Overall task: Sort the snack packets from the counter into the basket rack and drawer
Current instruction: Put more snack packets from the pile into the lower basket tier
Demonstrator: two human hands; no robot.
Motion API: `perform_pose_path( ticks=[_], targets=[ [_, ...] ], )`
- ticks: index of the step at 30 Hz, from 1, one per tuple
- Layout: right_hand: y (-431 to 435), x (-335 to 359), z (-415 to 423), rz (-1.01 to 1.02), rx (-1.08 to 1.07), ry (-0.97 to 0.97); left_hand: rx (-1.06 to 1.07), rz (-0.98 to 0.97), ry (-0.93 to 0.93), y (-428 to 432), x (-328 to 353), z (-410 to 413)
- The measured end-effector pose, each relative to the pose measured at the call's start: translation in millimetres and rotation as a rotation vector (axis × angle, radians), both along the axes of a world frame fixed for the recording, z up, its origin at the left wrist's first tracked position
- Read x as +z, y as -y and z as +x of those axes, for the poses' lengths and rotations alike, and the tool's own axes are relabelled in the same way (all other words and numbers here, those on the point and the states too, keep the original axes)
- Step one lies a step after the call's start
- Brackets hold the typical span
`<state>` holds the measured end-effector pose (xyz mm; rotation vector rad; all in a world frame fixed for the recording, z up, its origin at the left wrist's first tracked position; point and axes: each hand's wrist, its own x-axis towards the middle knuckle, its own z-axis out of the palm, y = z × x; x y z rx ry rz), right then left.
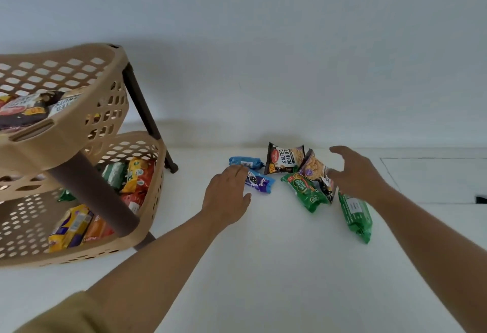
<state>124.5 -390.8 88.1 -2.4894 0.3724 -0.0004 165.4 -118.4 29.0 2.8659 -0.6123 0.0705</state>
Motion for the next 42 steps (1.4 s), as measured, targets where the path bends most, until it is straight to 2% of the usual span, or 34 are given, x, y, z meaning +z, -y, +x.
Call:
perform_pose_path(
  ticks=[8, 12, 16, 20, 22, 24, 27, 29, 33, 37, 42],
  targets=[
    [26.1, -14.6, 38.7, -0.03, 0.132, -0.245, -0.075, 0.136, -0.063, 11.1, -18.3, 29.1],
    [25.2, -23.4, 42.1, -0.037, 0.151, -0.256, -0.048, 0.138, 0.003, 15.3, -19.1, 29.7],
    [24.8, -29.3, 44.5, -0.045, 0.185, -0.225, 0.026, 0.118, -0.101, 15.8, -19.7, 29.2],
    [25.1, -33.1, 46.3, -0.069, 0.18, -0.218, 0.112, -0.027, -0.211, 11.8, -21.2, 25.7],
    [24.8, -33.5, 46.3, -0.12, 0.18, -0.237, 0.18, -0.16, -0.29, 11.9, -18.1, 21.1],
    [23.3, -32.5, 44.5, -0.186, 0.186, -0.244, 0.252, -0.383, -0.352, 11.1, -13.1, 11.7],
    [23.0, -30.8, 40.0, -0.2, 0.163, -0.151, 0.34, -0.778, -0.384, 3.7, 2.5, -17.3],
    [25.8, -32.7, 38.2, -0.179, 0.112, -0.072, 0.381, -0.907, -0.404, -5.2, 14.8, -42.0],
    [30.5, -34.4, 35.9, -0.186, 0.007, 0.037, 0.458, -1.029, -0.505, -28.6, 25.4, -83.2],
    [22.3, -16.2, 26.5, -0.116, -0.035, 0.25, 0.491, -1.156, -0.685, -55.0, 26.0, -115.2],
    [-12.4, 16.6, -27.1, -0.062, -0.045, 0.423, 0.603, -1.273, -0.78, -90.3, 22.7, -163.3]
  ],
)
